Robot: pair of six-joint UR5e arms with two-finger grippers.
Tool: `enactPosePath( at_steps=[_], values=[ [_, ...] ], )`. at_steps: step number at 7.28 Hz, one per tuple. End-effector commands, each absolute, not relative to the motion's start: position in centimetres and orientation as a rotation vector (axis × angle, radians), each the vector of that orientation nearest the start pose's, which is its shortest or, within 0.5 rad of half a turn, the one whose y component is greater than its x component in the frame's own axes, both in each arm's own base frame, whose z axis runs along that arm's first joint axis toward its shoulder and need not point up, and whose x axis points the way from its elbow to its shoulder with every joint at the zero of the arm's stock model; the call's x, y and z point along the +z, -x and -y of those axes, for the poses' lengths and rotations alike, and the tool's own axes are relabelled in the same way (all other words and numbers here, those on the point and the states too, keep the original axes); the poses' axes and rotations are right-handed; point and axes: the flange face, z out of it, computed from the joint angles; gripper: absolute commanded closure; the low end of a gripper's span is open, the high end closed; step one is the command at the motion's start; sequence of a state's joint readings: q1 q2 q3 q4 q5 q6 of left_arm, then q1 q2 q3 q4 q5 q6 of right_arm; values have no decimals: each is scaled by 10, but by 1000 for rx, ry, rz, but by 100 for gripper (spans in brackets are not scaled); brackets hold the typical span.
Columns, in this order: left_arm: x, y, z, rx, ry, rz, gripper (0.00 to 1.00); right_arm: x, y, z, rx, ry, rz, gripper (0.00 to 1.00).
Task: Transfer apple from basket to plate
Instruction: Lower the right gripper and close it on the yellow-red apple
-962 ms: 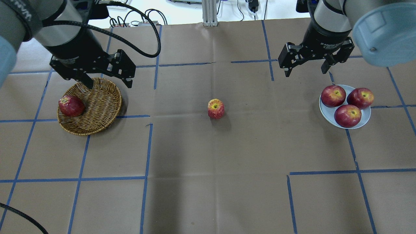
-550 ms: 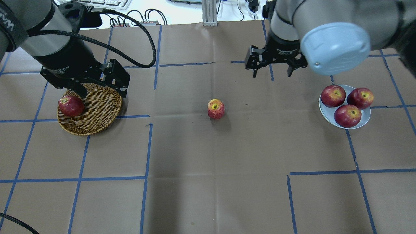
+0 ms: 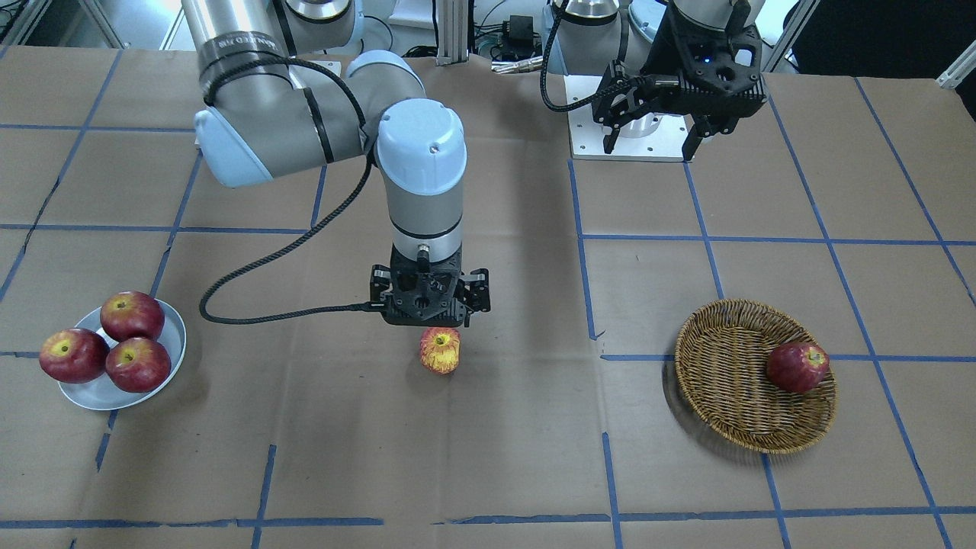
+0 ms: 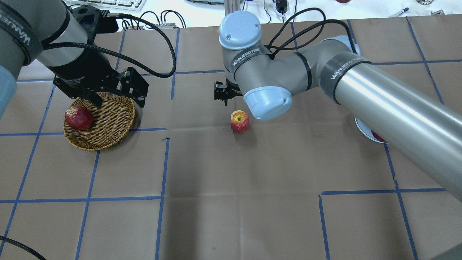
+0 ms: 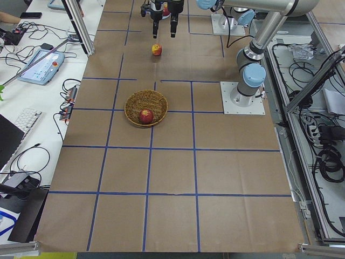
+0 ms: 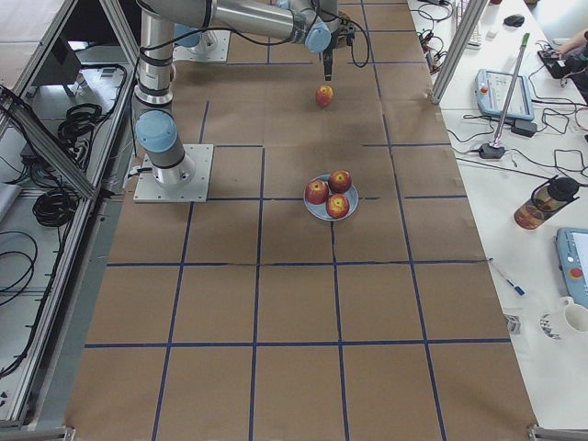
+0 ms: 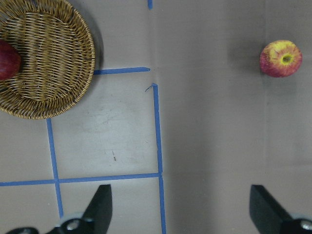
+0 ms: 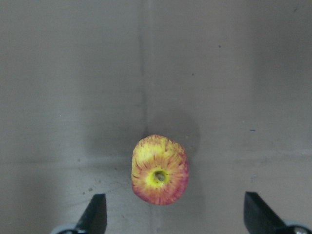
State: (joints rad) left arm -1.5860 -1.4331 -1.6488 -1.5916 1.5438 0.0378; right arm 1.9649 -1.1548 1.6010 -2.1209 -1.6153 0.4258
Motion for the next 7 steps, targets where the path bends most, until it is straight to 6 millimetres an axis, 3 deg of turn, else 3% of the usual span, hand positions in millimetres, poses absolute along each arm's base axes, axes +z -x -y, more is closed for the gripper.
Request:
enactPosePath(
  at_steps=[1, 2, 3, 6, 7],
  values=[
    [498, 143, 426, -30, -76, -3168, 1, 229, -375, 534, -199, -36, -3133, 0],
    [498, 142, 426, -32, -73, -3170, 1, 205, -375, 535, -205, -36, -3130, 0],
    [498, 142, 425, -32, -76, -3171, 1, 195, -370, 538, -189, -22, -3149, 0],
    [500, 143, 425, -37, -76, -3174, 1, 179, -369, 539, -156, -26, -3163, 1],
    [501, 143, 425, -39, -76, -3174, 1, 175, -368, 539, -146, -23, -3168, 20]
  ],
)
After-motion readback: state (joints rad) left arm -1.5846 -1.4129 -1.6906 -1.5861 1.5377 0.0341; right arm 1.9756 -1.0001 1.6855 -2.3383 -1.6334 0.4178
